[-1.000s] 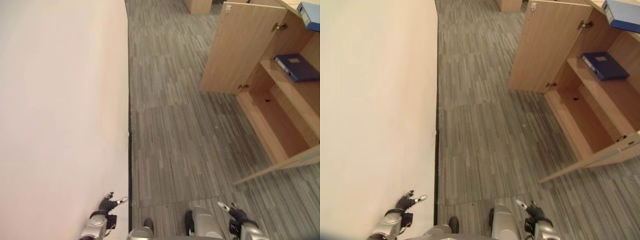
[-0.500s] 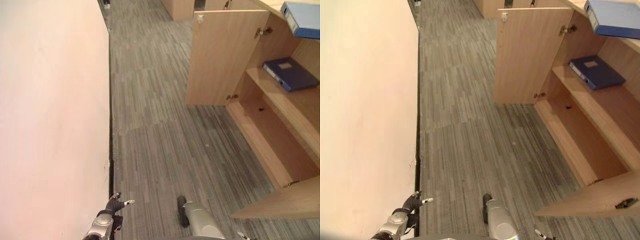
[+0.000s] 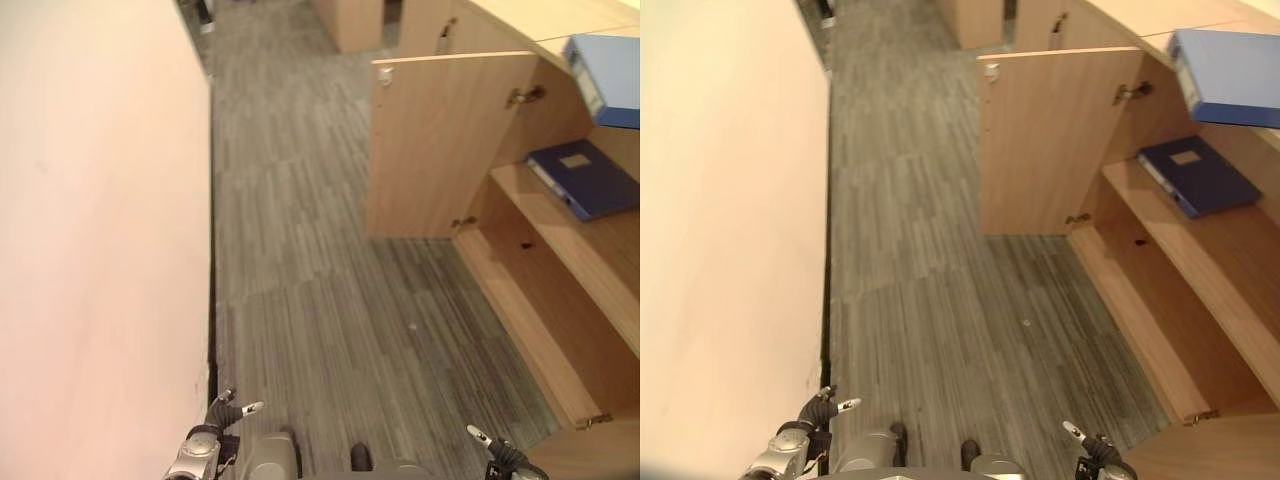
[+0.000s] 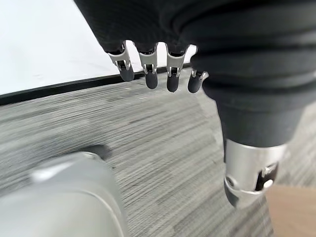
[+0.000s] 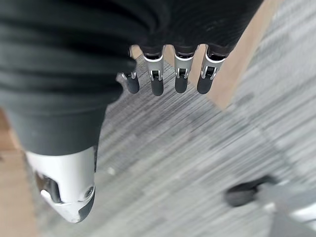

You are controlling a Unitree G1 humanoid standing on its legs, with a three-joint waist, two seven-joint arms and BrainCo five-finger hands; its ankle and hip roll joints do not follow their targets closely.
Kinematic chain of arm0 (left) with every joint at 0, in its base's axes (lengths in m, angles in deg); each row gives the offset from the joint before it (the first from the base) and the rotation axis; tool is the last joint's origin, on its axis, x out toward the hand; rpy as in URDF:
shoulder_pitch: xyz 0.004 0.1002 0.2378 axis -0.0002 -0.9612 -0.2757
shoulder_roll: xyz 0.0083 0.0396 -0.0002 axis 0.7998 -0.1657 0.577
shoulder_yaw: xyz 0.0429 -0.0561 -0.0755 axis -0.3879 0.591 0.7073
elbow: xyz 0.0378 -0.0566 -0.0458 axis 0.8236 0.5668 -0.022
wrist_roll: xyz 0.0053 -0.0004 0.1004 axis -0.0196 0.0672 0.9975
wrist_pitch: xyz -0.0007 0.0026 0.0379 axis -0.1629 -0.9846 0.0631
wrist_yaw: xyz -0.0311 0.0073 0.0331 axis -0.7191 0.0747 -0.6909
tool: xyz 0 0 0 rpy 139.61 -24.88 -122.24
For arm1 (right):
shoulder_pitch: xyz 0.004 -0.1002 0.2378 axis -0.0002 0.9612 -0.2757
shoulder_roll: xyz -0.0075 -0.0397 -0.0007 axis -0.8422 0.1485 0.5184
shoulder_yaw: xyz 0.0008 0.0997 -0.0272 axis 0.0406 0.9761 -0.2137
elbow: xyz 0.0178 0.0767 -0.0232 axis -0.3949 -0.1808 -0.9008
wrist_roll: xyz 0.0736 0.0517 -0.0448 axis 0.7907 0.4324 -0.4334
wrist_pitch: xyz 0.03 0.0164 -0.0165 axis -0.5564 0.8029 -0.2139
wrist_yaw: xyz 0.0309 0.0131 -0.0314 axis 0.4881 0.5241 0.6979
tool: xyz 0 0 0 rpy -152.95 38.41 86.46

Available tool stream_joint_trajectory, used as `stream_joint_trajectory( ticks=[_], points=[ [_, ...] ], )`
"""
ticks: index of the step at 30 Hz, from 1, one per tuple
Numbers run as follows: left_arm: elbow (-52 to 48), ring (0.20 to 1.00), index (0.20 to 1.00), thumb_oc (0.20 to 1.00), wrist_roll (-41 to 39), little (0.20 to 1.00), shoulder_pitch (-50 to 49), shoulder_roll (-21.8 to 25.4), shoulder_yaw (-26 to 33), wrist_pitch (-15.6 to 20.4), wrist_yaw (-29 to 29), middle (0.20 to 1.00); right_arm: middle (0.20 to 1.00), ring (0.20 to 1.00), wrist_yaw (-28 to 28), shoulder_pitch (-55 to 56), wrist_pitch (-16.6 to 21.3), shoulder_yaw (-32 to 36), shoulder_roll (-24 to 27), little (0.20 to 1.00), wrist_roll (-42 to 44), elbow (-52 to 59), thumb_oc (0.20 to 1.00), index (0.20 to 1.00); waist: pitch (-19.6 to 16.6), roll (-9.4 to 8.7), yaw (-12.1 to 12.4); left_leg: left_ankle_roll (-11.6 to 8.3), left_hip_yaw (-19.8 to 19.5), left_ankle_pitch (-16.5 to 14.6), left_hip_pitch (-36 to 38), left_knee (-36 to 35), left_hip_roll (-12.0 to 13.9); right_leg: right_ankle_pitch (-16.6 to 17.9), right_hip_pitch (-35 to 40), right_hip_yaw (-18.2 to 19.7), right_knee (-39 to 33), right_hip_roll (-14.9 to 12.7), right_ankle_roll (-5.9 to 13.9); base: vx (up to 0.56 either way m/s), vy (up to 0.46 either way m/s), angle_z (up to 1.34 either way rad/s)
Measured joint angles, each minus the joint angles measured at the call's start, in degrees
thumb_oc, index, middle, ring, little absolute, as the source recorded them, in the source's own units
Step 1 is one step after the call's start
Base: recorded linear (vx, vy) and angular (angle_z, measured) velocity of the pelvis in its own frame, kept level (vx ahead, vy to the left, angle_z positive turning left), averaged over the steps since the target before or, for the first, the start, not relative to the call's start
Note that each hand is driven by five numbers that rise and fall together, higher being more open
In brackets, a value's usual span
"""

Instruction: Put the empty folder in the office cabinet

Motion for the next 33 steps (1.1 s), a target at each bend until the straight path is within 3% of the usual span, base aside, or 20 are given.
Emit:
stream_joint_trajectory(
  ticks=[2, 4, 7, 8, 9, 10, 11, 12, 14, 16, 19, 20, 21, 23, 24, 25, 28, 30, 32, 33],
  points=[
    [0.1, 1.0, 1.0, 1.0, 0.0, 1.0, -0.1, 0.2, 0.2, -0.1, 0.0, 1.0, 1.0, 1.0, 0.1, -0.5, 0.0, -0.4, 0.5, 1.0, 0.0, 0.2, 1.0, 1.0, 0.7, 1.11, 1.0, 0.38, -3.3, 1.9, -2.2, -3.7, -1.6, -1.6, 1.9, 4.2, 0.0, -0.2, -0.04, 0.55, 0.031, -1.2],
    [1.5, 1.0, 1.0, 1.0, 0.0, 1.0, 0.8, 0.4, 0.3, 0.0, 0.1, 1.0, 1.0, 1.0, 0.2, 0.5, -0.2, -0.2, 0.4, 1.0, 0.0, 0.1, 1.0, 1.0, 0.6, 1.14, 1.5, 0.18, -7.6, 1.8, -4.3, -3.7, -3.1, -6.1, 4.3, 7.9, 0.7, -1.0, -2.29, 0.5, 0.105, -0.82],
    [4.4, 1.0, 1.0, 1.0, 0.0, 1.0, -0.2, 0.2, 0.6, -0.2, 0.0, 1.0, 1.0, 1.0, 0.1, 0.6, 0.0, 0.4, 0.3, 1.0, 0.0, 0.0, 1.0, 1.0, 0.3, 0.83, 5.3, 0.18, -8.4, 0.1, -5.2, -0.4, -1.7, -12.5, 6.5, 16.4, 3.9, -3.9, -0.78, 0.34, 0.157, -1.64],
    [4.3, 1.0, 1.0, 1.0, 0.1, 1.0, -0.2, 0.9, 0.7, -0.5, 0.1, 1.0, 1.0, 1.0, 0.0, 0.6, -0.1, 0.0, -0.7, 1.0, 0.0, 0.3, 1.0, 1.0, 1.0, -1.59, 6.3, -0.98, -5.8, 2.5, -5.2, 5.7, -4.7, -13.7, 8.4, 17.8, 5.6, -8.2, 3.89, 0.55, 0.365, -1.88],
    [4.4, 1.0, 1.0, 1.0, 0.1, 1.0, -0.1, 1.2, 0.7, -0.5, 0.1, 1.0, 1.0, 1.0, -0.1, 0.4, -0.2, 0.7, -1.8, 1.0, -0.1, 0.0, 1.0, 1.0, 1.5, -2.56, 6.9, 1.46, -5.1, 2.8, -4.3, 8.1, -5.6, -13.0, 7.4, 18.6, 9.2, -9.4, 5.3, 0.52, 0.41, -1.64],
    [3.2, 1.0, 1.0, 1.0, 0.1, 1.0, -0.4, 1.2, 1.2, -0.5, 0.1, 1.0, 1.0, 1.0, -0.2, 0.5, 0.4, 3.0, -3.5, 1.0, -0.1, 0.3, 1.0, 1.0, 1.0, -2.52, 7.2, 4.49, -3.1, 1.7, -3.7, 8.4, -5.5, -12.7, 4.1, 19.8, 15.4, -8.9, 8.91, 0.31, 0.318, -0.97],
    [3.2, 1.0, 1.0, 1.0, 0.1, 1.0, 0.4, 1.3, 1.1, -0.3, 0.1, 1.0, 1.0, 1.0, -0.2, 0.8, 0.6, 3.0, -3.9, 1.0, -0.1, 0.7, 1.0, 1.0, 0.4, -3.17, 6.9, 5.27, -2.5, 0.9, -3.4, 8.5, -5.6, -12.3, 3.6, 19.9, 16.8, -8.7, 9.94, 0.3, 0.297, -0.76],
    [3.0, 1.0, 1.0, 1.0, 0.2, 1.0, 1.7, 1.4, 0.4, -0.1, 0.0, 1.0, 1.0, 1.0, -0.4, 2.1, 0.5, 2.7, -4.9, 1.0, -0.1, 0.1, 1.0, 1.0, -0.1, -3.48, 6.1, 7.41, 0.3, -1.6, -2.0, 9.5, -7.0, -9.8, 2.5, 22.6, 19.0, -9.2, 14.05, 0.34, 0.319, -0.59],
    [2.8, 1.0, 1.0, 1.0, 0.3, 1.0, 3.0, 1.3, -0.2, 0.0, 0.0, 1.0, 1.0, 1.0, -0.6, 2.8, 0.2, 2.1, -5.0, 1.0, 0.0, 0.2, 1.0, 1.0, -2.1, -4.51, 5.3, 9.21, 3.5, -4.5, 0.0, 8.7, -8.4, -6.8, -0.2, 24.1, 23.2, -9.8, 16.83, 0.24, 0.224, -0.77],
    [2.7, 1.0, 1.0, 1.0, 0.7, 1.0, 2.2, 1.6, -1.0, -0.1, 0.1, 1.0, 1.0, 1.0, -0.9, 3.0, 0.2, 2.2, -5.1, 1.0, 0.1, 0.4, 1.0, 1.0, -4.2, -3.41, 3.9, 10.22, 5.0, -3.0, 2.7, 5.3, -8.6, -5.6, -3.3, 23.7, 28.9, -8.1, 18.76, 0.12, 0.181, -0.6],
    [0.3, 1.0, 1.0, 1.0, 0.6, 1.0, 2.3, 3.0, -2.3, 0.1, 0.0, 1.0, 1.0, 1.0, -1.2, 2.4, -0.2, 1.4, -5.6, 1.0, 0.1, 0.7, 1.0, 1.0, -5.3, -2.77, 3.6, 12.55, 8.6, -1.3, 5.5, 1.6, -8.7, -5.1, -9.1, 18.9, 34.3, -6.3, 19.63, 0.07, 0.235, -0.64],
    [-0.1, 1.0, 1.0, 1.0, 0.6, 1.0, 2.6, 3.2, -2.4, 0.0, 0.0, 1.0, 1.0, 1.0, -1.2, 1.7, -0.1, 1.3, -5.6, 1.0, 0.1, 0.7, 1.0, 1.0, -5.2, -2.28, 3.2, 13.39, 9.0, -2.0, 5.6, 1.6, -8.7, -5.0, -10.7, 16.0, 35.6, -6.5, 19.85, 0.03, 0.266, -0.77],
    [-1.0, 1.0, 1.0, 1.0, 0.6, 1.0, 2.6, 3.8, -3.0, 0.0, 0.1, 1.0, 1.0, 1.0, -1.2, 0.8, 0.2, 1.3, -6.1, 1.0, 0.2, 1.0, 1.0, 1.0, -5.0, -1.83, 2.9, 14.63, 11.7, -1.8, 5.9, 0.9, -8.5, -4.4, -13.3, 8.5, 38.1, -8.3, 20.8, 0.07, 0.31, -0.73],
    [-1.3, 1.0, 1.0, 1.0, 0.6, 1.0, 2.3, 4.3, -4.0, 0.0, 0.0, 1.0, 1.0, 1.0, -1.2, -0.1, 0.2, 1.3, -6.8, 1.0, 0.2, 0.8, 1.0, 1.0, -4.7, -1.38, 3.7, 14.88, 13.9, -2.1, 6.7, 0.6, -8.0, -4.4, -14.6, 3.3, 38.3, -9.1, 20.88, 0.14, 0.264, -0.66],
    [-1.2, 1.0, 1.0, 1.0, 0.6, 1.0, 2.5, 4.3, -3.9, 0.0, 0.1, 1.0, 1.0, 1.0, -1.1, -0.2, 0.2, 1.4, -6.9, 1.0, 0.2, 0.9, 1.0, 1.0, -4.4, -0.99, 3.5, 14.66, 15.3, -3.1, 7.5, 0.0, -7.6, -4.5, -14.4, 0.9, 37.2, -9.2, 20.77, 0.17, 0.19, -1.21],
    [-1.3, 1.0, 1.0, 1.0, 0.6, 1.0, 0.2, 4.5, -3.8, -0.1, 0.1, 1.0, 1.0, 1.0, -1.2, -0.8, 0.6, 1.4, -7.2, 1.0, 0.0, 1.3, 1.0, 1.0, -4.4, -0.78, 4.6, 13.59, 19.6, -3.0, 10.4, -3.0, -7.2, -4.9, -14.7, -7.9, 32.9, -12.0, 20.04, 0.19, 0.141, -1.46],
    [-1.2, 1.0, 1.0, 1.0, 0.5, 1.0, -1.9, 4.7, -3.6, -0.3, 0.0, 1.0, 1.0, 1.0, -1.0, -1.2, 0.9, 0.4, -7.1, 1.0, 0.0, 1.2, 1.0, 1.0, -4.7, -1.14, 3.7, 12.13, 23.0, -4.2, 10.8, -3.1, -7.1, -4.9, -14.0, -14.6, 21.6, -12.6, 19.13, 0.24, 0.075, -1.08],
    [-0.9, 1.0, 1.0, 1.0, 0.4, 1.0, -2.0, 3.5, -2.4, -0.3, 0.2, 1.0, 1.0, 1.0, -0.9, -1.4, 0.6, -0.2, -6.5, 1.0, 0.0, 0.7, 1.0, 1.0, -4.1, 0.21, 3.8, 10.93, 25.4, -5.6, 11.3, -2.7, -5.4, -5.4, -16.7, -23.9, 18.8, -12.8, 16.76, 0.11, 0.009, -0.76],
    [-0.9, 1.0, 1.0, 1.0, 0.1, 1.0, -2.5, 3.2, -1.6, -0.4, -0.1, 1.0, 1.0, 1.0, -0.6, -0.7, 0.6, -0.6, -6.1, 1.0, -0.1, 1.4, 1.0, 1.0, -4.1, 0.54, 2.2, 10.55, 27.2, -5.4, 11.5, -3.1, -4.8, -2.5, -17.8, -28.0, 14.7, -13.5, 16.4, 0.15, -0.018, -0.45],
    [-1.3, 1.0, 1.0, 1.0, 0.1, 1.0, -3.2, 2.8, -1.5, -0.1, -0.1, 1.0, 1.0, 1.0, -0.5, 1.5, 0.5, -0.7, -6.0, 1.0, -0.1, 1.4, 1.0, 1.0, -4.8, 0.89, 2.1, 9.53, 28.0, -5.9, 12.6, -3.3, -4.6, 0.3, -18.0, -28.6, 14.5, -14.0, 15.0, 0.18, -0.049, -0.34]
  ],
)
